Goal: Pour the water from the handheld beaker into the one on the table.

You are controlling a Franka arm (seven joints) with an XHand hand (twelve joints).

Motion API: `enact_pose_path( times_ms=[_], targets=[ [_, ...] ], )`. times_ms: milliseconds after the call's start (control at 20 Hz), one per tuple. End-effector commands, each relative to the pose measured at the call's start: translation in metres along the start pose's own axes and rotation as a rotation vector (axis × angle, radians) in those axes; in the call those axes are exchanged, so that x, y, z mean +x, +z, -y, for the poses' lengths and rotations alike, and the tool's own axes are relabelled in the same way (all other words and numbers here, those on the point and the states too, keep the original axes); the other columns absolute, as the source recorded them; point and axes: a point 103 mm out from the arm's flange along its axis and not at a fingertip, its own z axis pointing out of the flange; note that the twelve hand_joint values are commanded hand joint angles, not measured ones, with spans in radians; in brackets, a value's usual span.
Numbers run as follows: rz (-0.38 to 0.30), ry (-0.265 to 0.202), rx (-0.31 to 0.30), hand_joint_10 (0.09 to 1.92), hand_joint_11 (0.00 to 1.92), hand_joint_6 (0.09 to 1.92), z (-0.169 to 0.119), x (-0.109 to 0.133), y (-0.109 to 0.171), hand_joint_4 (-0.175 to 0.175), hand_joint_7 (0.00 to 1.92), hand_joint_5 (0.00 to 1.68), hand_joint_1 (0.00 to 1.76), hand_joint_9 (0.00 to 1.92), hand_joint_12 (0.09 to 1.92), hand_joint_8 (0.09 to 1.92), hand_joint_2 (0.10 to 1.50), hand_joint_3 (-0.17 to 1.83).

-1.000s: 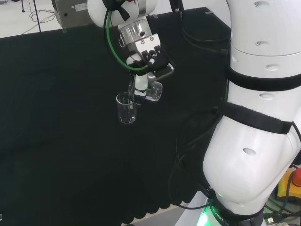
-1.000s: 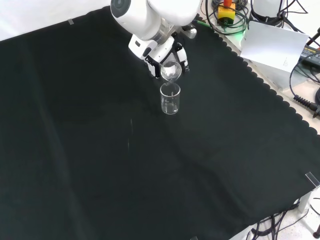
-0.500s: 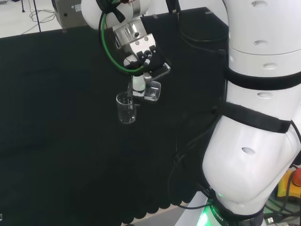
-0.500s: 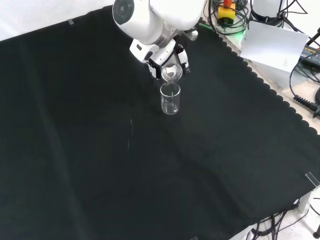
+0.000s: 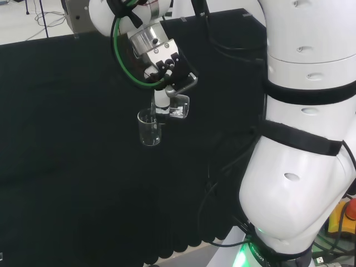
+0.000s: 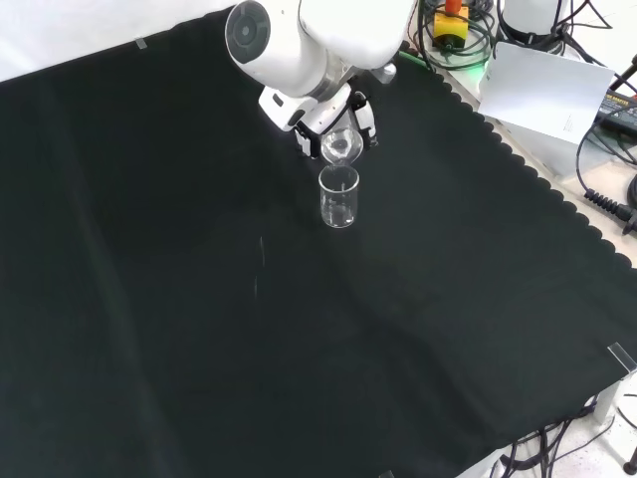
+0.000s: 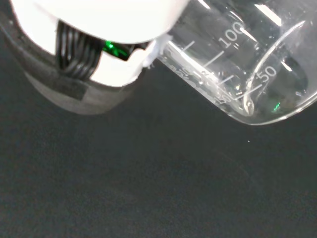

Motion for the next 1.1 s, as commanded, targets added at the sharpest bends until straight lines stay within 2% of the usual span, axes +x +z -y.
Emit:
enact_pose_path(
  times_ms=[50,550,1100],
  targets=[
    [0.020,0.017,0.026,0.09,1.17,0.46,-0.0001,0.0037,-0.0007,-0.175,1.45,1.31,1.54,1.65,0.70,0.45,0.65,0.52],
    [0.051,0.058,0.051,0.09,1.17,0.45,0.0010,0.0043,-0.0051,-0.175,1.45,1.31,1.54,1.65,0.70,0.45,0.65,0.52],
    [0.067,0.081,0.076,0.09,1.17,0.45,0.0024,0.0054,-0.0103,-0.175,1.45,1.31,1.54,1.65,0.70,0.45,0.65,0.52]
  ],
)
